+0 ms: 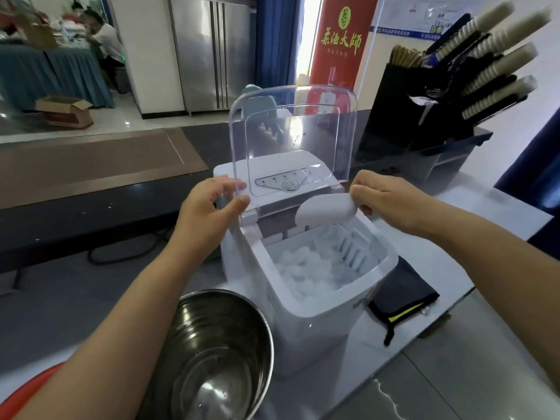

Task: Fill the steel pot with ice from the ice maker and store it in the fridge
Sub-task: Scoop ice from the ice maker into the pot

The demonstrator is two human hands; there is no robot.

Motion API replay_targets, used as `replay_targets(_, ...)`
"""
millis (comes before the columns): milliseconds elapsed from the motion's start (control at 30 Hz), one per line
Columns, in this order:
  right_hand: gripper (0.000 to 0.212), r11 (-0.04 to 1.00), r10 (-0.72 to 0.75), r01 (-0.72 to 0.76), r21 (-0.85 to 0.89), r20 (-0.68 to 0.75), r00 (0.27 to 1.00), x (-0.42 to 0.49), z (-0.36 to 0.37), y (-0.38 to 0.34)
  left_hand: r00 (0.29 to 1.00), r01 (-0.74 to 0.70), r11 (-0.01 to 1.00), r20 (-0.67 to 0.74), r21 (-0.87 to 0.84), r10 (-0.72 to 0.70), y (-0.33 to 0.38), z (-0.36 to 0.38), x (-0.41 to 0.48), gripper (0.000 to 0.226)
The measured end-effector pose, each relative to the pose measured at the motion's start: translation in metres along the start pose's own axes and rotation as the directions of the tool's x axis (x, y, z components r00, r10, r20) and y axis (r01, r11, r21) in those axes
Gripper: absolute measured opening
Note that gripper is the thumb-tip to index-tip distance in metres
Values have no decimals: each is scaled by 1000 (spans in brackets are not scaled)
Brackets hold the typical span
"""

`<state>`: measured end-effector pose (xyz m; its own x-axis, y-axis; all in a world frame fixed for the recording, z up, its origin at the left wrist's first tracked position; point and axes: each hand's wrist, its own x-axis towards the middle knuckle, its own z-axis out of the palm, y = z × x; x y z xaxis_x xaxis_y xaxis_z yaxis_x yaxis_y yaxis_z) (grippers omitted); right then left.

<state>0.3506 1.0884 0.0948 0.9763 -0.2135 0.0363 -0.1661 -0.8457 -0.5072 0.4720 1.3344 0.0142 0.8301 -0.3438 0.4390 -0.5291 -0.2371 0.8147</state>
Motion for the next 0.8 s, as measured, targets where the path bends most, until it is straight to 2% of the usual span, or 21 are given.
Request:
replay_targets(100,28,971,-12,6,-240,-24,1000,5,-1,13,999,-30,999,24,-42,31,-1,5,0,12)
replay_targets(200,14,904,-11,2,-427,-19,1000,10,2,20,999,-17,997,26,-73,19,-8,8,0,11)
replay_targets(333,19,744,-162,128,-656,10,987,20,9,23,999,-13,995,30,-96,16,-11,9,-2,14)
replay_targets(567,14,682,-270,155,-715,-50,962,33,25,23,997,-16,995,69,-103,23,-12,5,-3,10)
replay_targets(800,11,727,-259,233,-645,57,964,40,37,27,996,-5,993,86,-115,15,-13,3,-2,9)
